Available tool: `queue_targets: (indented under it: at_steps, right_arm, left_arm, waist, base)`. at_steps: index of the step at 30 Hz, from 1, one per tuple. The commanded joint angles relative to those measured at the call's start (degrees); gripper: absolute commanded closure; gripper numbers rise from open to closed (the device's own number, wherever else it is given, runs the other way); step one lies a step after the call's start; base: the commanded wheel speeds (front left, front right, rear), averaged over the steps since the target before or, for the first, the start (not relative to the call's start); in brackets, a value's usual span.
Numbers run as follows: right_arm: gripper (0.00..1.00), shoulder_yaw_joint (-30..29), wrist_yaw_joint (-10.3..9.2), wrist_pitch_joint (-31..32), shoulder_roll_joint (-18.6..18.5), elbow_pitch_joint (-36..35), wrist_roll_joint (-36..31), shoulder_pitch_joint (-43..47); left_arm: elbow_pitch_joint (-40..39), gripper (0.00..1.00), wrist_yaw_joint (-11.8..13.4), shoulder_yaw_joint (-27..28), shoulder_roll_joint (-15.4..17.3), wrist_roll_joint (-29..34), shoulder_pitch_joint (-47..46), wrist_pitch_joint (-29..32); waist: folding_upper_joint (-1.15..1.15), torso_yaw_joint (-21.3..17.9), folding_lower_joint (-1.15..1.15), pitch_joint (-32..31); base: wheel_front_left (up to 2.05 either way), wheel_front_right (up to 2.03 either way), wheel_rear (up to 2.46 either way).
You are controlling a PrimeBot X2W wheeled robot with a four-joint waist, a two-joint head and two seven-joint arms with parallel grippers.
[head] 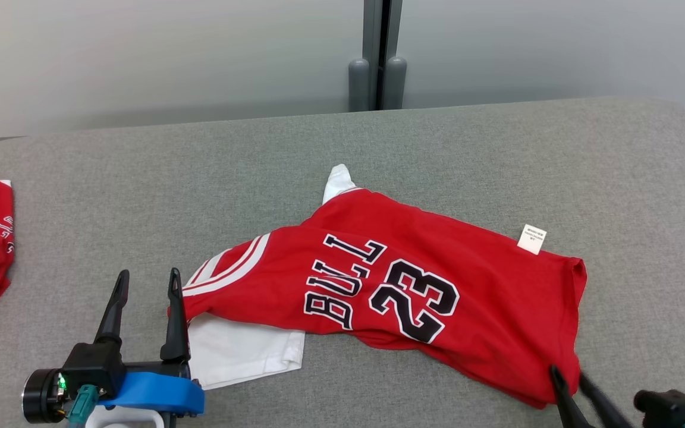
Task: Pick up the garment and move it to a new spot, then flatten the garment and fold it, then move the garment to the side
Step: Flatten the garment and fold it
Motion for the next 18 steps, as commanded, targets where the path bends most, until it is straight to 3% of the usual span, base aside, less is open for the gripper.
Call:
queue_targets:
  at_steps: [1,8,18]
  right_arm:
    - [0.0,-0.9,0.01,-0.1,-0.1,-1.1,-0.9,0.3]
    - [0.0,-6.9,0.01,-1.2,-3.1,-4.9,-6.3,-5.9]
    - [0.0,-5.7,0.01,2.5,-8.0,0.6,-10.9,-20.5]
  left_arm:
    - [-0.1,0.0,0.0,0.3,0.0,0.5,-0.8,-0.2]
    - [0.0,0.0,-0.3,0.4,0.0,0.7,-1.6,-0.2]
    - [-0.5,0.0,-0.3,-0.3,0.0,0.7,-3.7,-0.2]
  waist:
    - [0.0,-0.2,0.0,0.3]
    - [0.0,0.0,0.0,1.2]
    - [0.0,2.3,0.0,4.3]
  base:
    - [0.0,0.0,0.0]
    - [0.0,0.0,0.0]
    - [0.0,0.0,0.0]
